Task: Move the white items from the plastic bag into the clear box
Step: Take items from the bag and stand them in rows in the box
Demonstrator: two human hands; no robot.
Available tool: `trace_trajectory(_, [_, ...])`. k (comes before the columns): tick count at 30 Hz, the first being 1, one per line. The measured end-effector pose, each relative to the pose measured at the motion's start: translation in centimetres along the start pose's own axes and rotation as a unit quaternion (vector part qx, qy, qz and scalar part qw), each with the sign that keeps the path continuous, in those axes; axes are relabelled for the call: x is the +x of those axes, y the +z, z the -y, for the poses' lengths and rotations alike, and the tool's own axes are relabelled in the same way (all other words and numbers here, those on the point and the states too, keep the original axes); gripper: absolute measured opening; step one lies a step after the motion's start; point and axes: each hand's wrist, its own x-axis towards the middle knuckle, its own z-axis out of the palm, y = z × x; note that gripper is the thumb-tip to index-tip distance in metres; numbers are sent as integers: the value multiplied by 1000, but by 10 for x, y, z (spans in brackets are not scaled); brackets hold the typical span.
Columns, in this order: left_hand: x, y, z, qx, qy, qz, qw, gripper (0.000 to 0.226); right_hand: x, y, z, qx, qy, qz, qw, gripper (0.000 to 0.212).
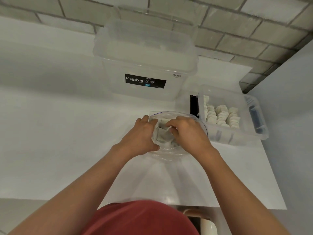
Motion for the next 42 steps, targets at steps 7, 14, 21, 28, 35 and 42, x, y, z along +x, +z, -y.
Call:
trace_trajectory(7, [-1,3,0,8,10,-5,1000,83,-5,-2,-8,-5,84,107,991,40])
trace_trajectory(14, [-3,4,0,8,15,-6,1000,75,-13,0,-7,43,82,173,981,30])
trace_trajectory(21, [-5,6,-2,4,23,7,1000,67,-11,5,2,-2,-47,279,959,43])
trace_trajectory(28, [-4,3,1,10,18,8,1000,63,-13,13,-6,-1,-65,223,973,27])
trace_trajectory(35, [-4,1,-3,17,9,1,1000,72,-19,-6,-12,55,-49,84,994,15])
trace_trajectory(42, [-4,2,-7,8,-2,-4,1000,80,-47,-50,-15,109,-31,-41,993,10])
